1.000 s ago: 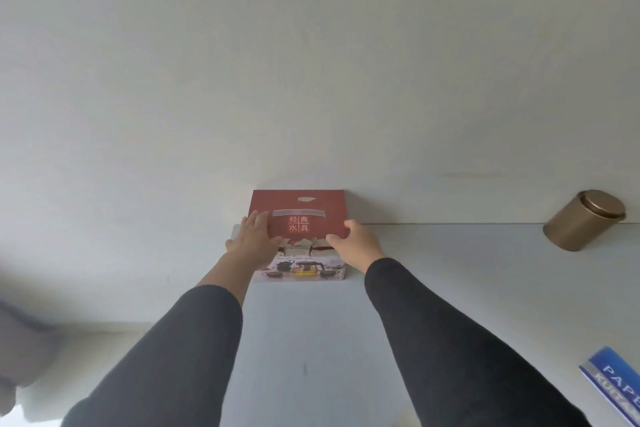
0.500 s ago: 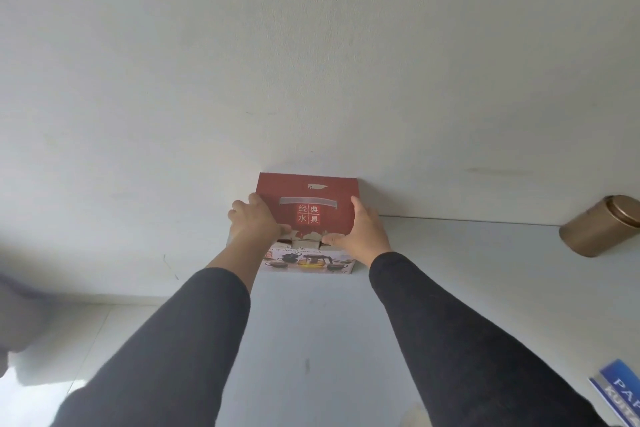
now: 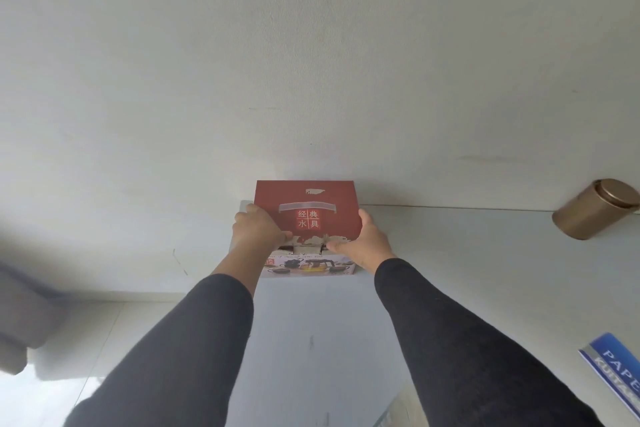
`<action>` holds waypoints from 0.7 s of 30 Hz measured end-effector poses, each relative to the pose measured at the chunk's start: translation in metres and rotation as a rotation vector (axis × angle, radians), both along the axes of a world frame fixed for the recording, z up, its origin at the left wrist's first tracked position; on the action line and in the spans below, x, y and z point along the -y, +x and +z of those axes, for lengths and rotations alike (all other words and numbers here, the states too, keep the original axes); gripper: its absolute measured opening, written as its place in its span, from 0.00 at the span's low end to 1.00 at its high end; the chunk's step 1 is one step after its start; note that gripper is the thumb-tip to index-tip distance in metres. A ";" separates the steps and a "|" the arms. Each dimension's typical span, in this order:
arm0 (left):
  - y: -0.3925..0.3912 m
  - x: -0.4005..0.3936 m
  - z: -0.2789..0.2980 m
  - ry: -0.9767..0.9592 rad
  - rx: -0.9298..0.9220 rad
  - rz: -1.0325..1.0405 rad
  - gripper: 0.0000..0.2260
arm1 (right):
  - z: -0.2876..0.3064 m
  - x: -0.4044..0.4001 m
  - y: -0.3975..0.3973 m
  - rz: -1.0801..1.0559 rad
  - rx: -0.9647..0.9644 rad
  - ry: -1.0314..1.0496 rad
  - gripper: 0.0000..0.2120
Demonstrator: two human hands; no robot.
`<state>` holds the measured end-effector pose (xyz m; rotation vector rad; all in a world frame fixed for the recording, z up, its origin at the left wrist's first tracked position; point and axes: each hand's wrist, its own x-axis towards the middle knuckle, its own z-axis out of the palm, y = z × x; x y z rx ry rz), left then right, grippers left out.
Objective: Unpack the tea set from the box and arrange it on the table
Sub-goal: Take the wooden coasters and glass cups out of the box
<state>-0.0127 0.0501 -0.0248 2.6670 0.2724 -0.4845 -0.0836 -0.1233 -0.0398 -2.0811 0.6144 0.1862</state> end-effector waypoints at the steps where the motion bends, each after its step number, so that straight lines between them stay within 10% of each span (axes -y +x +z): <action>1: -0.006 -0.002 0.000 -0.006 -0.002 -0.002 0.39 | 0.000 -0.002 -0.007 0.000 -0.004 -0.010 0.49; 8: -0.049 -0.020 -0.004 -0.089 0.043 -0.029 0.38 | 0.003 -0.017 -0.051 0.001 -0.043 -0.077 0.46; 15: -0.076 -0.028 -0.007 -0.195 0.123 -0.023 0.35 | -0.003 -0.062 -0.078 -0.026 0.188 -0.631 0.13; 21: -0.082 -0.029 -0.009 -0.181 0.152 -0.034 0.32 | -0.018 -0.078 -0.081 -0.045 0.056 -0.174 0.18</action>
